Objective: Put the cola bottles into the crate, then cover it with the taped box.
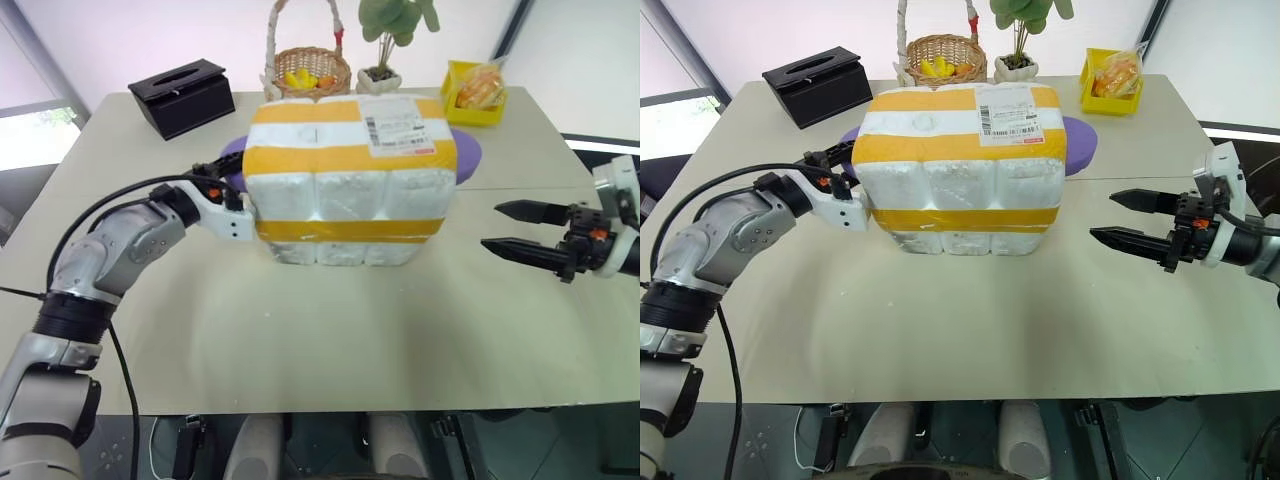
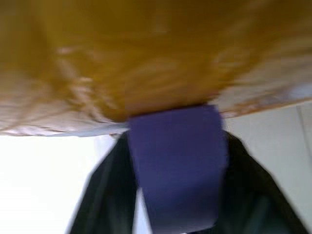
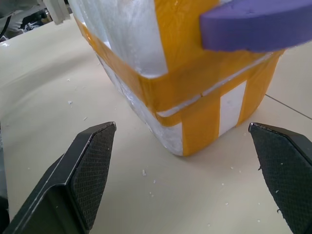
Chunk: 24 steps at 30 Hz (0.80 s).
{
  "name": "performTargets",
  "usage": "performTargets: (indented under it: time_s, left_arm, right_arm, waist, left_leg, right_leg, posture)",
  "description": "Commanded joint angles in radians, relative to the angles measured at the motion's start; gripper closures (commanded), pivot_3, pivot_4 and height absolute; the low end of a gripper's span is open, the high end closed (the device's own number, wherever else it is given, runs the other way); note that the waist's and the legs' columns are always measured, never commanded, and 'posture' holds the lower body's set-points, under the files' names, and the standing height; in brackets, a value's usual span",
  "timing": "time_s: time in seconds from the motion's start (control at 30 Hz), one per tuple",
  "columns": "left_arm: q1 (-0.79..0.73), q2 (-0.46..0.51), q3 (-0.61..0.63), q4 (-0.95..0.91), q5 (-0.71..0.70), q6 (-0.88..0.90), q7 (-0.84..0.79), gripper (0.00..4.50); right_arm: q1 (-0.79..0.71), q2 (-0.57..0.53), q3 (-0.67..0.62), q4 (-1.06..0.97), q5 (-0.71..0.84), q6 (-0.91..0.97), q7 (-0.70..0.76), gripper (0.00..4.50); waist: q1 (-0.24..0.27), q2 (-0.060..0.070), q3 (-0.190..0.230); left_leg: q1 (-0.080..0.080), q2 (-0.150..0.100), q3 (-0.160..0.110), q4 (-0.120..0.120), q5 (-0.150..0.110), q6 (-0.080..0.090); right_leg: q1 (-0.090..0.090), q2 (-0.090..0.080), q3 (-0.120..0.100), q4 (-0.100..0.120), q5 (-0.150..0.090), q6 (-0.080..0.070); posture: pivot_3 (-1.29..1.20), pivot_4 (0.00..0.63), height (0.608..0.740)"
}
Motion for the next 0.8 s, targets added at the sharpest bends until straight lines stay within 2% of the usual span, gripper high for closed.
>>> performTargets:
  time_s: [0.03, 0.17, 0.37, 0.57, 0.6, 0.67, 0.73, 0.8]
  left_arm:
    - [0.027, 0.015, 0.011, -0.070, -0.033, 0.001, -0.036, 0.56]
    - [0.089, 0.029, 0.066, -0.162, -0.113, 0.022, -0.085, 0.56]
    - [0.200, 0.080, 0.237, -0.338, -0.284, 0.086, -0.151, 0.56]
    - [0.265, 0.162, 0.334, -0.377, -0.303, -0.028, -0.130, 0.56]
    - [0.300, 0.171, 0.359, -0.391, -0.345, -0.045, -0.145, 0.56]
    - [0.393, 0.168, 0.425, -0.454, -0.521, 0.000, -0.219, 0.56]
    - [0.477, 0.162, 0.480, -0.526, -0.703, 0.126, -0.301, 0.56]
    - [0.561, 0.153, 0.553, -0.597, -0.867, 0.332, -0.361, 0.56]
  right_arm:
    - [-0.007, 0.007, -0.010, -0.017, 0.003, -0.015, -0.003, 0.00]
    - [-0.013, 0.008, -0.001, -0.015, 0.002, -0.016, -0.006, 0.00]
    - [-0.024, 0.001, 0.014, 0.005, -0.005, -0.016, 0.004, 0.00]
    - [-0.062, 0.001, 0.043, 0.050, -0.024, -0.028, 0.014, 0.00]
    - [-0.070, 0.002, 0.050, 0.060, -0.029, -0.033, 0.016, 0.00]
    - [-0.084, -0.002, 0.058, 0.082, -0.037, -0.040, 0.022, 0.00]
    - [-0.090, -0.008, 0.058, 0.101, -0.045, -0.046, 0.032, 0.00]
    - [-0.092, -0.016, 0.057, 0.123, -0.056, -0.054, 0.046, 0.00]
  waist:
    - [0.001, 0.000, 0.000]
    - [0.000, 0.000, 0.000]
    - [0.000, 0.000, 0.000]
    - [0.000, 0.000, 0.000]
    - [-0.002, 0.000, 0.000]
    - [-0.007, 0.000, 0.000]
    - [-0.005, 0.000, 0.000]
    - [-0.004, 0.000, 0.000]
  left_leg:
    - [0.000, 0.000, 0.000, 0.000, 0.000, 0.000]
    - [0.000, 0.000, 0.000, 0.000, 0.000, 0.000]
    - [0.000, 0.000, 0.000, 0.000, 0.000, 0.000]
    - [0.000, 0.000, 0.000, 0.000, 0.000, 0.000]
    - [0.001, 0.000, 0.000, 0.000, 0.000, 0.000]
    - [0.001, 0.001, 0.001, -0.001, 0.000, 0.000]
    - [0.001, 0.001, 0.001, -0.001, 0.000, 0.000]
    - [0.001, 0.001, 0.001, -0.001, 0.000, 0.000]
  right_leg:
    - [0.000, 0.000, 0.000, 0.000, 0.000, 0.000]
    - [0.000, 0.000, 0.000, 0.000, 0.000, 0.000]
    - [0.000, 0.000, 0.000, 0.000, 0.000, 0.000]
    - [0.000, 0.000, 0.000, -0.001, 0.000, 0.000]
    - [0.000, 0.000, 0.000, 0.000, 0.000, 0.000]
    - [0.000, 0.000, 0.000, -0.001, 0.000, -0.001]
    - [0.000, 0.000, 0.000, -0.001, 0.000, -0.001]
    - [0.000, 0.000, 0.001, -0.001, 0.000, -0.001]
  posture:
    - [0.00, 0.150, 0.740]
    - [0.00, 0.150, 0.740]
    - [0.00, 0.150, 0.740]
    - [0.00, 0.150, 0.740]
    - [0.00, 0.150, 0.740]
    - [0.00, 0.150, 0.740]
    - [0.00, 0.150, 0.740]
    - [0.00, 0.150, 0.740]
